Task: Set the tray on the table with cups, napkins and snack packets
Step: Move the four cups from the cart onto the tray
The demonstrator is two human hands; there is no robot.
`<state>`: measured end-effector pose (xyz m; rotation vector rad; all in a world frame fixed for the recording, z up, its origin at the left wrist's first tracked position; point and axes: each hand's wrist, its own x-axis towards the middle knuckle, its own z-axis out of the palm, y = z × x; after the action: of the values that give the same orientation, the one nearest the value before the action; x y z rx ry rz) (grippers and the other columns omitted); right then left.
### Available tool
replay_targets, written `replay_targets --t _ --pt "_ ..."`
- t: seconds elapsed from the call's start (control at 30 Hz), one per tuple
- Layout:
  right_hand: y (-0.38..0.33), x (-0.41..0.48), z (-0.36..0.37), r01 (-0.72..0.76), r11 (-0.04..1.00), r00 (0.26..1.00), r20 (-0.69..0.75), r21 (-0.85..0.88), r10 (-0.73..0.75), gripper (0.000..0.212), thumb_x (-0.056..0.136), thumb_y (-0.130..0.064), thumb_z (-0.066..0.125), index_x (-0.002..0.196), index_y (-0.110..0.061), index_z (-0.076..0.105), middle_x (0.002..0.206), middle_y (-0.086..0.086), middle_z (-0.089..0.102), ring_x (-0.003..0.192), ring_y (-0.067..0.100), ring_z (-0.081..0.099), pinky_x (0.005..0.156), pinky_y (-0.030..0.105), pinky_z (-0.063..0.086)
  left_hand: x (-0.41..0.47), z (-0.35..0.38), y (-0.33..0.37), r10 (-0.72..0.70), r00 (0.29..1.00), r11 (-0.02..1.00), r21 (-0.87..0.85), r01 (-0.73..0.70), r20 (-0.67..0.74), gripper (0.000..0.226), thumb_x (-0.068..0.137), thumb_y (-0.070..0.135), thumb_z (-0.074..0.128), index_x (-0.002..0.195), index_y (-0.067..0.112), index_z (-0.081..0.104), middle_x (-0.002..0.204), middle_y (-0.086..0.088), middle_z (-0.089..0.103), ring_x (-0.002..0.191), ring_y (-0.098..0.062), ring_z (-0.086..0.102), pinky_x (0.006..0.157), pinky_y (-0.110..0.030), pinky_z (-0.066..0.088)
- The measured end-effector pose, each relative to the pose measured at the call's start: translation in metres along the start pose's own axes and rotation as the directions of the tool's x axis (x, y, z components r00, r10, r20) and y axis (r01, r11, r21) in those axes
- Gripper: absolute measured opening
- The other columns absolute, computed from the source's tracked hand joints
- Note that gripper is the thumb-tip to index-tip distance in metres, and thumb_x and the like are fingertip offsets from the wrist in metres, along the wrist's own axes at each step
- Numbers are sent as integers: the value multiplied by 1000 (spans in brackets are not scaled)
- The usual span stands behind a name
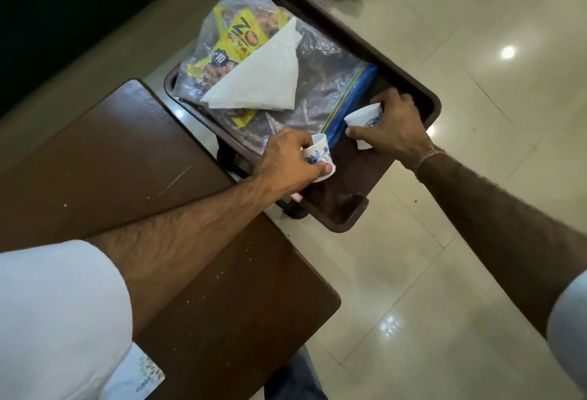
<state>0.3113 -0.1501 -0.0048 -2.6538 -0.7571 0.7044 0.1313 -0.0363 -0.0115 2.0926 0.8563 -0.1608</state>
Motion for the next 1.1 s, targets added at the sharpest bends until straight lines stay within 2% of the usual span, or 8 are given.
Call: replay_targets --t 0.17,0.37,0.47,0.53,0.67,0.83,0.97,1.1 --pt "-33 -13 -1 119 985 991 -74 125 -110 71 69 -44 86 119 -12 46 121 11 53 102 20 51 78 23 39 -21 -13 -11 -38 988 992 -122 19 -151 52 59 43 91 86 26 50 103 5 54 94 -13 51 60 -15 32" --pt "-100 -35 19 258 946 966 -64 196 -250 74 68 -40 88 118 -12 41 125 12 51 112 25 53 85 27 43 -59 -42 -39 -93 964 965 -262 25 -251 95 57 45 93 135 25 43 130 2 53 113 -10 51 84 -18 42" --pt "-137 -52 39 335 927 941 -12 167 -338 78 68 -41 87 129 -11 50 128 12 50 113 23 51 86 21 36 -91 -57 -65 -151 940 962 -264 68 -307 77 58 49 91 123 26 54 115 6 49 99 -4 48 72 0 34" --pt "-162 -64 54 362 923 928 35 130 -370 74 66 -45 87 125 -12 56 122 13 51 103 22 52 80 17 34 -113 -66 -85 -203 911 959 -261 111 -359 70 59 52 90 114 26 55 109 6 47 92 -4 46 65 -3 35" --pt "-212 -102 92 453 887 880 113 90 -461 80 65 -55 85 124 -10 54 122 14 53 107 23 54 83 23 37 -165 -78 -129 -333 841 933 -281 227 -426 74 61 58 86 117 25 50 111 5 52 97 -10 51 71 -22 43" --pt "-271 -159 147 552 826 789 250 112 -561 86 60 -62 85 119 -9 54 120 11 56 108 24 56 87 30 45 -236 -87 -183 -544 705 830 -416 372 -455 74 65 59 84 120 32 41 110 14 54 96 -8 55 65 -12 36" --pt "-304 -207 194 623 775 705 352 108 -616 90 61 -65 84 125 -11 50 125 10 54 113 24 53 88 28 40 -291 -88 -215 -635 541 772 -439 460 -551 73 66 59 82 122 31 45 106 14 56 88 -6 58 68 -19 45" --pt "-327 -251 239 661 739 635 430 127 -642 88 60 -63 85 126 -17 50 126 7 53 114 24 52 88 27 38 -339 -78 -244 -703 442 712 -543 446 -558 69 71 46 84 125 24 48 123 4 61 110 -19 60 87 -32 51"
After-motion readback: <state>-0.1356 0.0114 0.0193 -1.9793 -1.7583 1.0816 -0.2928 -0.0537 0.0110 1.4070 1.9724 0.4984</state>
